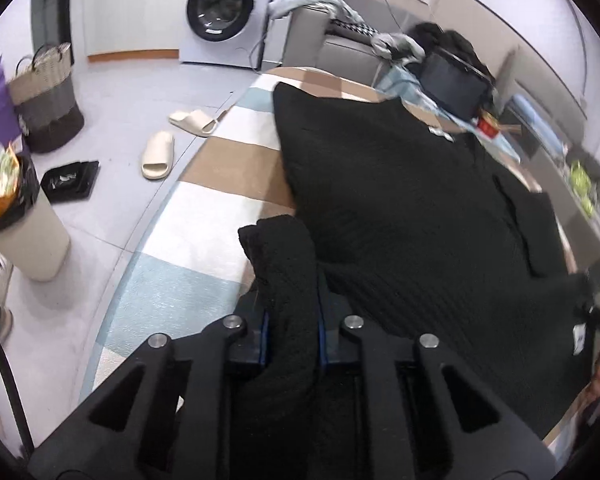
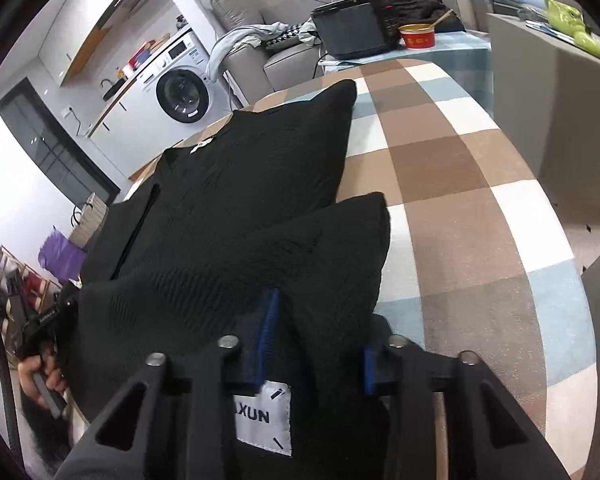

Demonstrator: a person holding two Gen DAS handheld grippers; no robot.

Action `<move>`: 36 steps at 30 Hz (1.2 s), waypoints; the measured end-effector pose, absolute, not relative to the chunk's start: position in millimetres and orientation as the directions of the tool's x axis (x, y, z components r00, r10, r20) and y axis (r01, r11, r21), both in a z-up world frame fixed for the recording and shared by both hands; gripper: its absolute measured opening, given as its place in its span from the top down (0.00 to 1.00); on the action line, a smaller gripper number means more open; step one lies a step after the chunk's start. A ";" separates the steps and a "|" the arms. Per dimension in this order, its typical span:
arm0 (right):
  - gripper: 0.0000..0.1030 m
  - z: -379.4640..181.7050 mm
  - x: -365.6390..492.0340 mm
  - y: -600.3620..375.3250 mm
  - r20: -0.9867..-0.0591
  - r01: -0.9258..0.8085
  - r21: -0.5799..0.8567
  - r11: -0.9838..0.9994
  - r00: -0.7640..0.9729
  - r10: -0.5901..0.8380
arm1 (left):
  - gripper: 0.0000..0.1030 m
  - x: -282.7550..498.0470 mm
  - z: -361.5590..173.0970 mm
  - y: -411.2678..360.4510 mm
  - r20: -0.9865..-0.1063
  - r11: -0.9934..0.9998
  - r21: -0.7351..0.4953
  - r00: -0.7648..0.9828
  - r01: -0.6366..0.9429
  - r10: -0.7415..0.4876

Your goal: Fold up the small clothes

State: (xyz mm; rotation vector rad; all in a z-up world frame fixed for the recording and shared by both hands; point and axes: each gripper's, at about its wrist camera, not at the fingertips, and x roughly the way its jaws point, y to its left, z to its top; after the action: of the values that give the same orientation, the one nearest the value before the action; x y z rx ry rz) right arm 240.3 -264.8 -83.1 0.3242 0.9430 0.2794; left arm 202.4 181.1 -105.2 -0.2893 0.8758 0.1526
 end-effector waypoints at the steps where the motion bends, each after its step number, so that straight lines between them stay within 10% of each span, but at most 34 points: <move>1: 0.73 -83.1 241.9 -263.3 -0.743 -0.099 0.387 0.917 0.555 0.374 | 0.87 202.2 -106.0 178.8 -0.774 0.951 -0.186 0.633 -0.246 0.012; 18: 0.78 -82.5 149.0 -282.9 -0.767 -0.088 0.396 0.914 0.516 0.382 | 0.87 83.6 -95.8 146.7 -0.774 0.963 -0.183 0.632 -0.197 -0.017; 24: 0.58 -67.1 126.9 -289.0 -0.775 -0.090 0.366 0.926 0.521 0.357 | 0.46 28.1 -66.4 160.9 -0.743 0.960 -0.157 0.668 -0.233 0.040; 36: 0.56 -56.0 97.1 -291.5 -0.756 -0.181 0.368 0.912 0.513 0.407 | 0.47 -15.1 -61.4 168.2 -0.740 0.958 -0.149 0.670 -0.246 0.057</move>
State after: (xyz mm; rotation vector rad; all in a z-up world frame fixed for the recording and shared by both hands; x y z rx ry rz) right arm 97.1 -291.5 -56.0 0.2552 0.9717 0.3580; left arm -15.1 168.2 -61.4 -0.2458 0.8206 0.1725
